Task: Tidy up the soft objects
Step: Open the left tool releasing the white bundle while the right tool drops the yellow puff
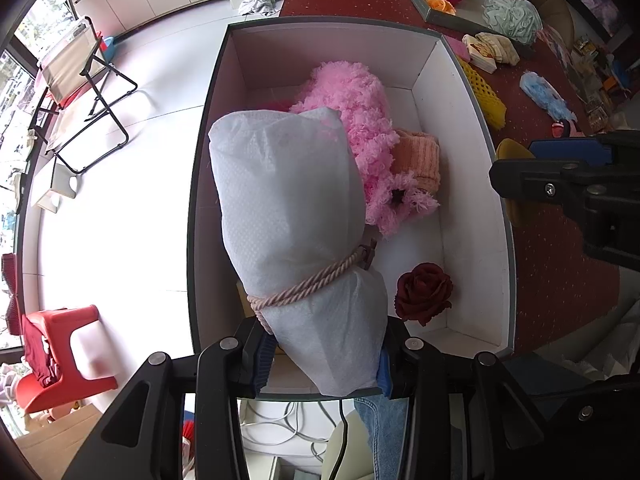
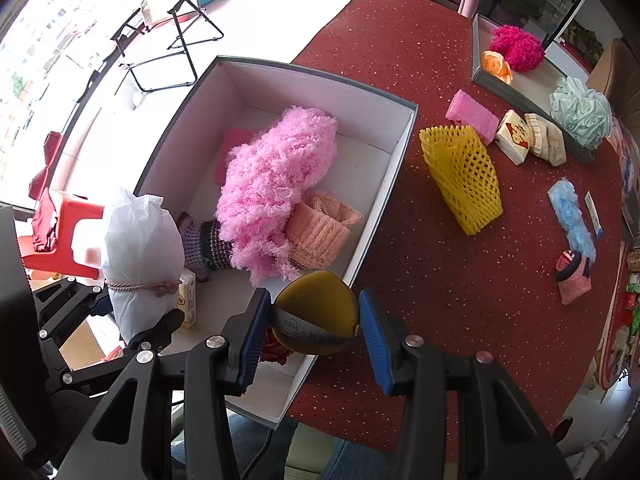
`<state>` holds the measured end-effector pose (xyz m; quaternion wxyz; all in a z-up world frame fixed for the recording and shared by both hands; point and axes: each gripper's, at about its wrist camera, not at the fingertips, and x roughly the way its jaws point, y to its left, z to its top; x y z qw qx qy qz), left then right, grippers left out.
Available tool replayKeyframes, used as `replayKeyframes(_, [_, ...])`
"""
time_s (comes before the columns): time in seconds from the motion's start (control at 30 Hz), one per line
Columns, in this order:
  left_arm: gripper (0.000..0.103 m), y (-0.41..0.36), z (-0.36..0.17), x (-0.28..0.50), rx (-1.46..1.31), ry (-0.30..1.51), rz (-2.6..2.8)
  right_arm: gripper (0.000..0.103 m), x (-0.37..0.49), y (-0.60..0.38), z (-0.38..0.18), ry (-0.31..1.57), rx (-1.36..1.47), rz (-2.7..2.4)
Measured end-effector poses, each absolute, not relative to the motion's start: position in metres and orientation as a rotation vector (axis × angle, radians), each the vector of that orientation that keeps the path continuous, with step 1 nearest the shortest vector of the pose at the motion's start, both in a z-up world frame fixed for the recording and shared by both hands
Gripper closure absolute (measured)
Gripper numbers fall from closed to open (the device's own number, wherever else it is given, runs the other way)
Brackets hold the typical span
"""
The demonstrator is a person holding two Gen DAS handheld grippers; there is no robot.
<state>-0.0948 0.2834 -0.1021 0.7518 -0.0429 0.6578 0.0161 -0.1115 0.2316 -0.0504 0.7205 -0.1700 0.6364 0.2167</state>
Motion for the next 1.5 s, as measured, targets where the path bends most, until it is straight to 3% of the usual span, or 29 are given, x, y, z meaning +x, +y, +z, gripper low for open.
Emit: replayKeyframes(1.5, [0.061, 0.290, -0.118, -0.083, -0.070, 1.485, 0.026, 0.054, -0.109, 0.251, -0.065, 1.457, -0.396, 0.518])
